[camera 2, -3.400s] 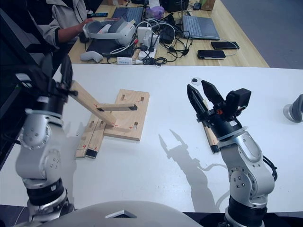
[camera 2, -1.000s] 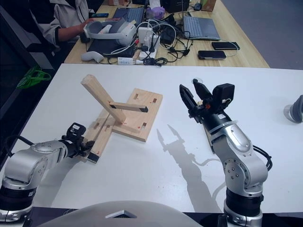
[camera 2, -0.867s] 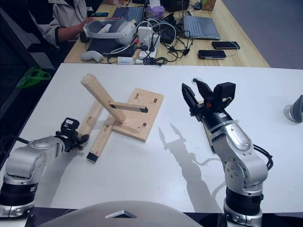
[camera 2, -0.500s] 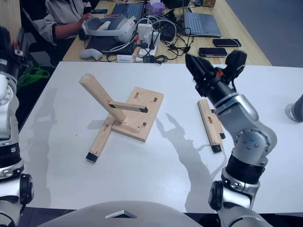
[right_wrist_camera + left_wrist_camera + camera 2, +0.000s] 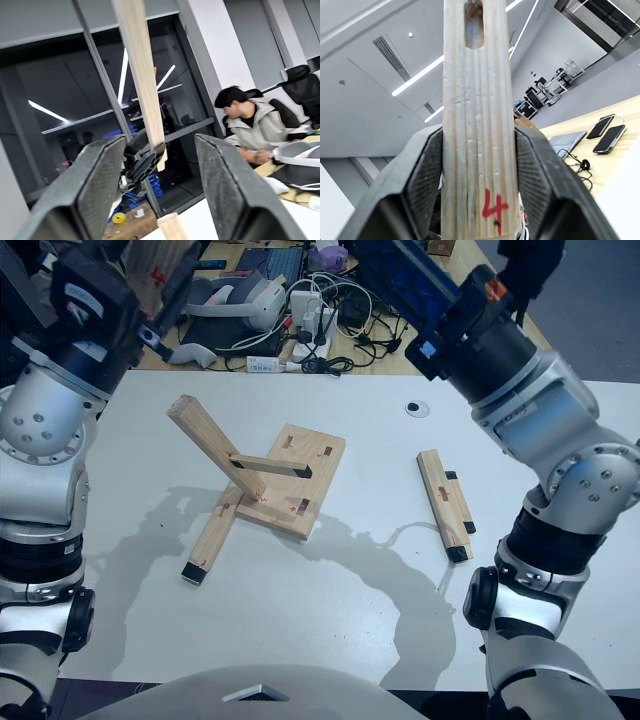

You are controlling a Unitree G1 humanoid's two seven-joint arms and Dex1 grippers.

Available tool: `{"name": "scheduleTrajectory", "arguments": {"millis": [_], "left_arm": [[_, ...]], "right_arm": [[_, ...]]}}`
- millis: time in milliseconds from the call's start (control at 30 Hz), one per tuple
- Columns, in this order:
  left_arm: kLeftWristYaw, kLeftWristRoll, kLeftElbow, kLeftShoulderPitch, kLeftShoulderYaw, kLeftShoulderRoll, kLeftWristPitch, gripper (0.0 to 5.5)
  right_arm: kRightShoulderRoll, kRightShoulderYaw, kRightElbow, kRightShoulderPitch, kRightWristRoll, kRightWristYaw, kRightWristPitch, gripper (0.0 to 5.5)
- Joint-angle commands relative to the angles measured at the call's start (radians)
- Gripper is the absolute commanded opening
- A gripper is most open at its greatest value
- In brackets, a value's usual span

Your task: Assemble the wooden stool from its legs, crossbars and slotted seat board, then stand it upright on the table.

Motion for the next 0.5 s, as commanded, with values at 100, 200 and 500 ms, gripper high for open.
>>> {"name": "scheduleTrajectory", "arguments": {"millis": [100, 200, 500], "left_arm": [[-0.018, 0.011, -0.069, -0.006, -0.058, -0.072, 0.055, 2.03], [-0.031, 0.023, -0.089, -0.003, -0.090, -0.096, 0.069, 2.03], [-0.055, 0.041, -0.078, 0.002, -0.082, -0.110, 0.067, 2.03]], "right_arm": [[0.012, 0.038, 0.062, -0.075, -0.120, 0.063, -0.054, 2.58], [0.052, 0.064, 0.095, -0.104, -0.165, 0.095, -0.080, 2.58], [0.069, 0.039, 0.168, -0.185, -0.120, 0.216, -0.044, 2.58]]}}
